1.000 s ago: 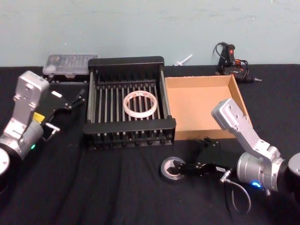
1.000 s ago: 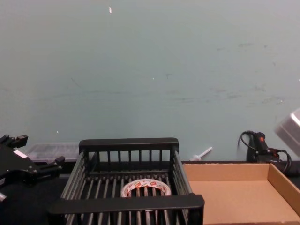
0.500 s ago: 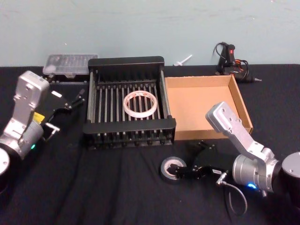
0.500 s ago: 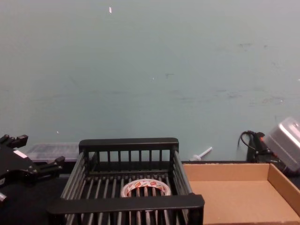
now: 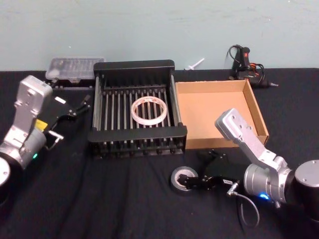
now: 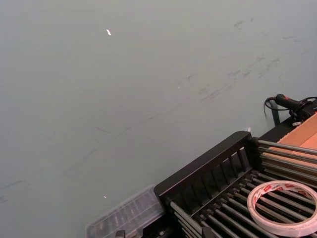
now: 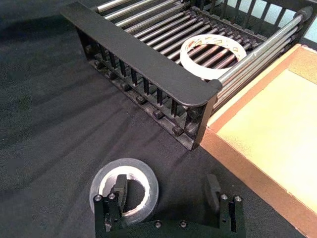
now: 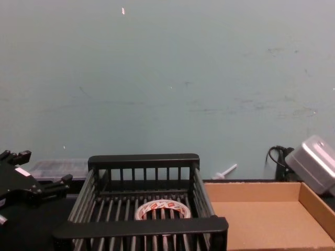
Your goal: Pick up the white tape and place it into the black box , Pick up the silver tape and place it into the brown box.
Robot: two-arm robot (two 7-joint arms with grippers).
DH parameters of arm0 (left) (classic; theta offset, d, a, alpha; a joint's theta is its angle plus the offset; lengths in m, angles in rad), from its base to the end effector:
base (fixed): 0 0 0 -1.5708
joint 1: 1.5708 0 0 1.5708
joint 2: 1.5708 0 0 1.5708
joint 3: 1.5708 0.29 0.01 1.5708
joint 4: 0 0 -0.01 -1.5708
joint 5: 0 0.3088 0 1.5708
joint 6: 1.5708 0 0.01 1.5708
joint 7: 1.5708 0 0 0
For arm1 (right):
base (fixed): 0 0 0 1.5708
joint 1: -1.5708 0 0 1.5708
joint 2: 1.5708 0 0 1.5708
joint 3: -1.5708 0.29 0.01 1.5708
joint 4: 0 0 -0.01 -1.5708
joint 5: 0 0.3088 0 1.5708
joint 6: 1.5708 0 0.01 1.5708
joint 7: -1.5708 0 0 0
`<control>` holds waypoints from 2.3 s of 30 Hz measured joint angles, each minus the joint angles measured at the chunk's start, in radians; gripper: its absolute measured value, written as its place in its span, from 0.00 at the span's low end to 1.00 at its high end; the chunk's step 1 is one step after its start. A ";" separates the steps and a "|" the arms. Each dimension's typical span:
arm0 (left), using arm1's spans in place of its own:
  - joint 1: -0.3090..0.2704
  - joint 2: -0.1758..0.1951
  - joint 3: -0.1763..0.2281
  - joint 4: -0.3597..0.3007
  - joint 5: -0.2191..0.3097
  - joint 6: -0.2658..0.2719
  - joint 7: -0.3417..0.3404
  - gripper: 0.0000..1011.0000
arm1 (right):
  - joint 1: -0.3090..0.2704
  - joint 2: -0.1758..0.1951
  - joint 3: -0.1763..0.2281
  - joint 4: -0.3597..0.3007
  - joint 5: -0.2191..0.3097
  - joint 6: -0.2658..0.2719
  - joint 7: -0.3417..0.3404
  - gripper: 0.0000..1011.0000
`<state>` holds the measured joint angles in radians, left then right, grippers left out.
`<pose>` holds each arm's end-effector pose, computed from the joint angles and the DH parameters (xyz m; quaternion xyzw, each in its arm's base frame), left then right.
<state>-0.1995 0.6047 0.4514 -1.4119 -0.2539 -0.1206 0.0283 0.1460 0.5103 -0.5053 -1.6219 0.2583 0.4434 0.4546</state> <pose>0.3581 0.0827 -0.3023 0.1415 -0.1325 0.5799 0.7913 0.3315 -0.0012 -0.2841 -0.2654 0.0846 -0.3306 0.9017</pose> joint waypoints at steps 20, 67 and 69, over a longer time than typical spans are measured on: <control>0.000 0.000 0.000 0.000 0.000 0.000 0.000 0.99 | 0.000 0.000 0.000 0.000 -0.001 0.000 -0.003 0.94; 0.000 0.000 0.000 0.000 0.000 0.000 0.000 0.99 | -0.001 0.000 0.001 -0.001 0.000 -0.001 -0.002 0.16; 0.000 0.000 0.000 0.000 0.000 0.000 0.000 0.99 | -0.002 0.001 0.003 -0.001 0.003 -0.004 0.000 0.16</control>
<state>-0.1995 0.6047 0.4514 -1.4120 -0.2539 -0.1205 0.0283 0.1440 0.5108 -0.5025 -1.6232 0.2609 0.4395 0.4546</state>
